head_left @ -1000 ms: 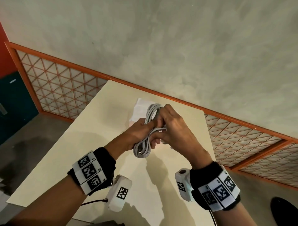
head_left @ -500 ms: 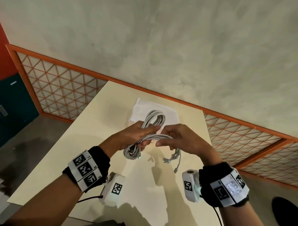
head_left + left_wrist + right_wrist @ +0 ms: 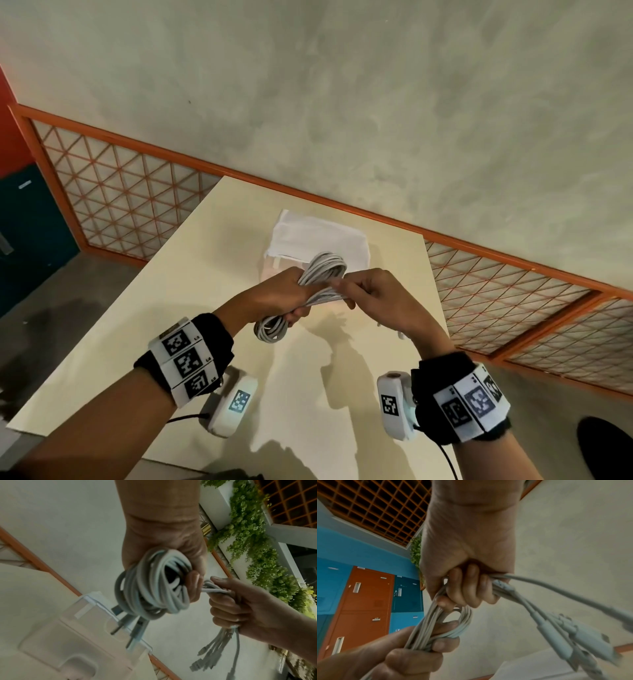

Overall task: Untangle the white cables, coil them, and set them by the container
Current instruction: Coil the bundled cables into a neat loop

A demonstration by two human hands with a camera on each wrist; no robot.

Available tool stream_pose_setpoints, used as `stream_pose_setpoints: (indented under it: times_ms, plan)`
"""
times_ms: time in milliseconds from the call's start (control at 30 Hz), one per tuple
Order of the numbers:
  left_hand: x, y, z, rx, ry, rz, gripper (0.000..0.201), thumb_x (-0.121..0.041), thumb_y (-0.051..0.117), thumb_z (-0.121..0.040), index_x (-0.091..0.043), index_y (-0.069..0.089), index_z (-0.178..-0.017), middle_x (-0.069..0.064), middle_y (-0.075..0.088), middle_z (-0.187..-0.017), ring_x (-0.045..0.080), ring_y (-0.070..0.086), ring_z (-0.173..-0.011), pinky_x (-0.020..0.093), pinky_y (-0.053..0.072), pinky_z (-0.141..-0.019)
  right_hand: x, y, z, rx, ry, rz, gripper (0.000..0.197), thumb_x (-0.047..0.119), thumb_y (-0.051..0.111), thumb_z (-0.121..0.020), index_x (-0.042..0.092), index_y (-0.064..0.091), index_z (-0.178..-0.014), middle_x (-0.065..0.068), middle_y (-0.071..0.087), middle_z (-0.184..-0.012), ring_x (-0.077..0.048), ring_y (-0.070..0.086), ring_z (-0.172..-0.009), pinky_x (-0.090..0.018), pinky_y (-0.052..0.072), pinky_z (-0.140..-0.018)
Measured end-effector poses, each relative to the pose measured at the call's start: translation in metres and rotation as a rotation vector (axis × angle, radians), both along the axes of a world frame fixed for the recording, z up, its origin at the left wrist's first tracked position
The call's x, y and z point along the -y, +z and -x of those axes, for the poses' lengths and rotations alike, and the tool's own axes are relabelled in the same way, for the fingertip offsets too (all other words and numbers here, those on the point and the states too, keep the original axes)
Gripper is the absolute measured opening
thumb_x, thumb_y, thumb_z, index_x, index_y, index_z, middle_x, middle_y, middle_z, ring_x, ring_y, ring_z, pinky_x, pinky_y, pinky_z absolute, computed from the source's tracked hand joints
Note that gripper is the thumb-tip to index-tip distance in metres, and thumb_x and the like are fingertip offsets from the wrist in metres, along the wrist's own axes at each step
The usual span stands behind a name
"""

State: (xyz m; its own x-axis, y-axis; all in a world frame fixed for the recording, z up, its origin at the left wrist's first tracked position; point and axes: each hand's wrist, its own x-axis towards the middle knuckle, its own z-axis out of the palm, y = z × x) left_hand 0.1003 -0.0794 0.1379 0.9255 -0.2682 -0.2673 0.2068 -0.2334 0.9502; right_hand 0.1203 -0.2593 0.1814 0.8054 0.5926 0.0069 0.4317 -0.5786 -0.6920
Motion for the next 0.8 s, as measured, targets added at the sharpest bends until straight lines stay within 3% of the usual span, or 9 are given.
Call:
stream_pose_setpoints:
  times_ms: [200,267,333,433,500,567,633,733,800]
  plan:
    - [-0.001,0.000,0.009,-0.019,-0.028,0.116,0.047,-0.060,0.054,-0.081,-0.016,0.048,-0.067,-0.002,0.033,-0.043,0.012,0.026,-0.037,0.021,0.029,-0.042,0.012,0.002,-0.001,-0.184,0.051,0.033,0.036,0.042,0.055,-0.092,0.015,0.064,-0.070,-0.002,0.039,-0.056,-0.013,0.035,-0.052,-0.023,0.033,-0.051]
    - [-0.005,0.002,0.011,-0.027,-0.065,0.104,0.048,-0.062,0.054,-0.076,-0.017,0.047,-0.066,-0.003,0.032,-0.044,0.011,0.026,-0.038,0.020,0.027,-0.042,0.018,0.002,-0.005,-0.237,0.097,0.069,0.032,0.039,0.057,-0.092,0.012,0.067,-0.078,0.000,0.051,-0.056,-0.012,0.044,-0.051,-0.022,0.038,-0.051]
    - [-0.008,0.003,0.013,-0.051,-0.072,0.074,0.046,-0.062,0.056,-0.076,-0.018,0.046,-0.067,-0.004,0.032,-0.045,0.010,0.025,-0.038,0.020,0.027,-0.042,0.026,-0.001,-0.010,-0.289,0.152,0.060,0.024,0.030,0.057,-0.093,0.009,0.068,-0.089,-0.003,0.065,-0.070,-0.014,0.059,-0.057,-0.021,0.045,-0.056]
    - [-0.009,0.003,0.014,-0.071,-0.059,0.054,0.038,-0.054,0.064,-0.077,-0.020,0.050,-0.070,-0.004,0.032,-0.046,0.009,0.025,-0.039,0.020,0.025,-0.042,0.037,-0.012,-0.019,-0.124,0.168,0.027,0.012,0.016,0.059,-0.093,0.011,0.066,-0.102,-0.002,0.068,-0.097,-0.012,0.068,-0.082,-0.022,0.052,-0.074]
    - [-0.011,0.005,0.015,-0.060,-0.048,0.045,0.030,-0.046,0.068,-0.079,-0.023,0.054,-0.067,-0.005,0.031,-0.047,0.009,0.025,-0.040,0.021,0.025,-0.042,0.040,-0.021,-0.020,0.111,0.150,0.029,0.014,0.005,0.057,-0.090,0.014,0.065,-0.097,-0.002,0.063,-0.095,-0.013,0.064,-0.082,-0.023,0.052,-0.074]
    - [-0.015,0.006,0.015,-0.041,-0.042,0.002,0.029,-0.040,0.071,-0.079,-0.020,0.053,-0.070,-0.004,0.030,-0.048,0.010,0.025,-0.041,0.021,0.025,-0.041,0.042,-0.028,-0.020,0.317,0.096,-0.014,0.018,-0.001,0.053,-0.084,0.014,0.063,-0.081,-0.004,0.060,-0.084,-0.015,0.059,-0.073,-0.024,0.048,-0.065]
    - [-0.020,0.005,0.015,-0.033,-0.009,0.000,0.031,-0.038,0.073,-0.079,-0.016,0.051,-0.077,-0.004,0.027,-0.050,0.010,0.024,-0.040,0.021,0.024,-0.041,0.047,-0.029,-0.021,0.301,0.011,-0.097,0.017,-0.002,0.050,-0.081,0.012,0.059,-0.077,-0.003,0.060,-0.080,-0.015,0.060,-0.071,-0.023,0.047,-0.062]
    - [-0.025,0.001,0.014,-0.067,0.050,0.084,0.035,-0.039,0.073,-0.077,-0.023,0.045,-0.066,-0.004,0.024,-0.051,0.010,0.020,-0.040,0.021,0.023,-0.044,0.044,-0.034,-0.014,0.094,0.017,-0.119,0.015,0.001,0.059,-0.084,0.011,0.057,-0.094,-0.005,0.066,-0.092,-0.018,0.064,-0.080,-0.029,0.050,-0.064]
    - [-0.024,0.001,0.013,-0.099,0.059,0.114,0.034,-0.039,0.073,-0.078,-0.025,0.046,-0.062,-0.003,0.025,-0.050,0.010,0.020,-0.039,0.020,0.024,-0.044,0.032,-0.044,-0.008,0.087,0.027,-0.122,0.021,0.012,0.069,-0.083,0.014,0.059,-0.101,-0.003,0.064,-0.096,-0.016,0.063,-0.080,-0.023,0.050,-0.063]
